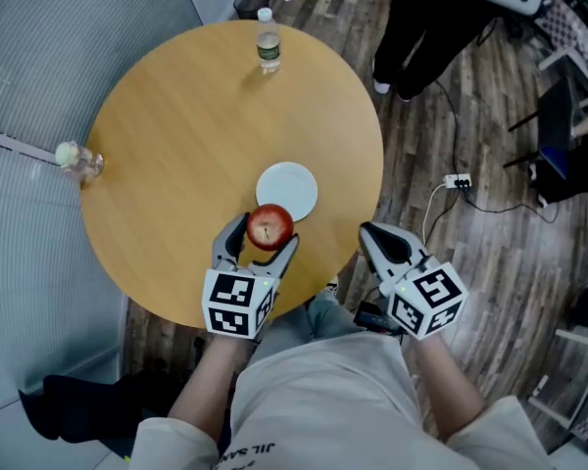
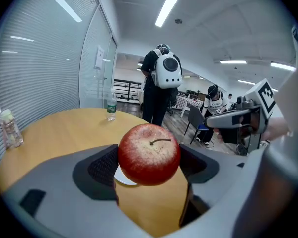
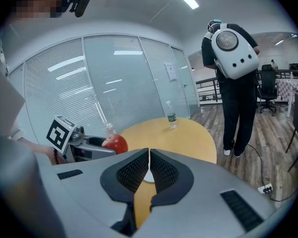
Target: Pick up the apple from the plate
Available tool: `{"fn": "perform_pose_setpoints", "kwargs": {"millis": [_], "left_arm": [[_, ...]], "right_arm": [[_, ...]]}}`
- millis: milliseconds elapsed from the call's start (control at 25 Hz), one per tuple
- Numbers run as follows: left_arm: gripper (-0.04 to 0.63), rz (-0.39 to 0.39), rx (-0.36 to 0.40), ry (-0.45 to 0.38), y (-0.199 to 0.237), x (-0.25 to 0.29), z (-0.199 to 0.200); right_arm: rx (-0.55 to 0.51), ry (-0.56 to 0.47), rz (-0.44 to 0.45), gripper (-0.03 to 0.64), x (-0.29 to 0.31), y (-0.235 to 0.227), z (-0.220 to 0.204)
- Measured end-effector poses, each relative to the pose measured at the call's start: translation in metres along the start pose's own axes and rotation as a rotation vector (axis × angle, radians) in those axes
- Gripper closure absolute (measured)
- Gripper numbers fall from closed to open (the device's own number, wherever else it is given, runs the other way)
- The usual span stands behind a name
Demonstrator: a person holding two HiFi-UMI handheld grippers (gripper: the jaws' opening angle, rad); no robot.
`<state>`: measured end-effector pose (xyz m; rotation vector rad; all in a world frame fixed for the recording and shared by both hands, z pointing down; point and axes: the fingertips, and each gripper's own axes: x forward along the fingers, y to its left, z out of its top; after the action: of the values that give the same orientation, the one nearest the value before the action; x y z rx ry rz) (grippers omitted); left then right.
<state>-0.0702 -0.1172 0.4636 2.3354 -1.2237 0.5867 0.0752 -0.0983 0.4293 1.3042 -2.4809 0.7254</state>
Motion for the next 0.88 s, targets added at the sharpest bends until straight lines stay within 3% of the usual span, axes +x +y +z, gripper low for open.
{"fn": "perform_pose_setpoints", "kwargs": {"millis": [360, 560, 880], "left_arm": [[0.212, -0.006, -0.025, -0.087, -0.027, -0.038, 0.018], [0.212, -0.018, 0.001, -0.128, -0.039, -0.055, 0.028], [0.213, -0.006, 0.019, -0.143, -0.039, -0.065, 0.031]], "right_arm": [[-0.04, -0.035, 0.02, 0.584, -0.013, 0.014, 0.016], [-0.055, -0.051, 0.045, 0.584, -0.012, 0.025, 0.023], [-0.081, -0.048, 0.064, 0.584, -0.013, 0.037, 0.022]]}}
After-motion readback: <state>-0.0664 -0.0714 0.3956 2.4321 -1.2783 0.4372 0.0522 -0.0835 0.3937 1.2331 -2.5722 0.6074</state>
